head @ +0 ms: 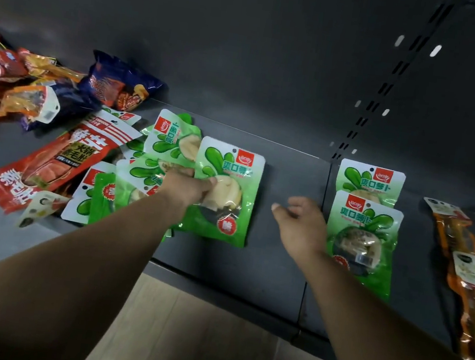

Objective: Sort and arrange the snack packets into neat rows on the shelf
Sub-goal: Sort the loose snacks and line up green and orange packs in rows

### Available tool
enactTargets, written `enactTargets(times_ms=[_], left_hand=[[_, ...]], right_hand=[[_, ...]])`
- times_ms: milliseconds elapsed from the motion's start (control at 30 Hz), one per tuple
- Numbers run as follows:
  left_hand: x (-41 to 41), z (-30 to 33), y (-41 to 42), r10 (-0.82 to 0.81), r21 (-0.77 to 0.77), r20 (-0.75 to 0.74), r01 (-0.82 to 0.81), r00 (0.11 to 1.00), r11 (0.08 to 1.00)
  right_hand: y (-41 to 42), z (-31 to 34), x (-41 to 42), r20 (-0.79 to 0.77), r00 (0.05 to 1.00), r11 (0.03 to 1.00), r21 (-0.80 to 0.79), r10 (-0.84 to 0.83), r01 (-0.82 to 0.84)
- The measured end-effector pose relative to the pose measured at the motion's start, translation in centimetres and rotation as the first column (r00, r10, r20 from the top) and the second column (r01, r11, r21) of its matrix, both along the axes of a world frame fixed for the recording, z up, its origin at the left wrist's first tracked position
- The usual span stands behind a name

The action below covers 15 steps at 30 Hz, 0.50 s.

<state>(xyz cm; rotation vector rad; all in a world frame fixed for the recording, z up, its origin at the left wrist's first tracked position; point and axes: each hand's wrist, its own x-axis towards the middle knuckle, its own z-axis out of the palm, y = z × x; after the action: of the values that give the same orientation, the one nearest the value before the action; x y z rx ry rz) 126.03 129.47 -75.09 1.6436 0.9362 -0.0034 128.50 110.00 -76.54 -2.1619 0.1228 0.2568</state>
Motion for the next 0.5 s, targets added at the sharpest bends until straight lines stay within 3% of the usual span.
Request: enactTargets(times_ms=[133,233,367,500], left_hand=[[-0.2,0.7,-1.2,-0.011,-0.239,0.167,0.051,0.986,0.970],[0.0,0.7,-2.2,-0.030,-0.327,0.201,0.096,0.979,0.940],[0.1,0.6,-3.6,-0.073,-0.377,0.214,0.152,0.974,0.914],[0.4,0.1,-4.9,-0.138,-0.404,0.220,0.218,0.966,0.888]], right_hand=[[0.9,0.0,-0.2,-0.191,0.981,0.968,0.250,0.044,0.005],[1.0,0.1,-0.1,-0.266,0.960,0.918,0.396,0.085,0.028],[0.4,0.7,-0.1,-0.286,0.956,0.874,0.479,0.065,0.084],[-1.3,0.9,-0.4,-0.301,0.953,0.890,0.443,0.033,0.109]])
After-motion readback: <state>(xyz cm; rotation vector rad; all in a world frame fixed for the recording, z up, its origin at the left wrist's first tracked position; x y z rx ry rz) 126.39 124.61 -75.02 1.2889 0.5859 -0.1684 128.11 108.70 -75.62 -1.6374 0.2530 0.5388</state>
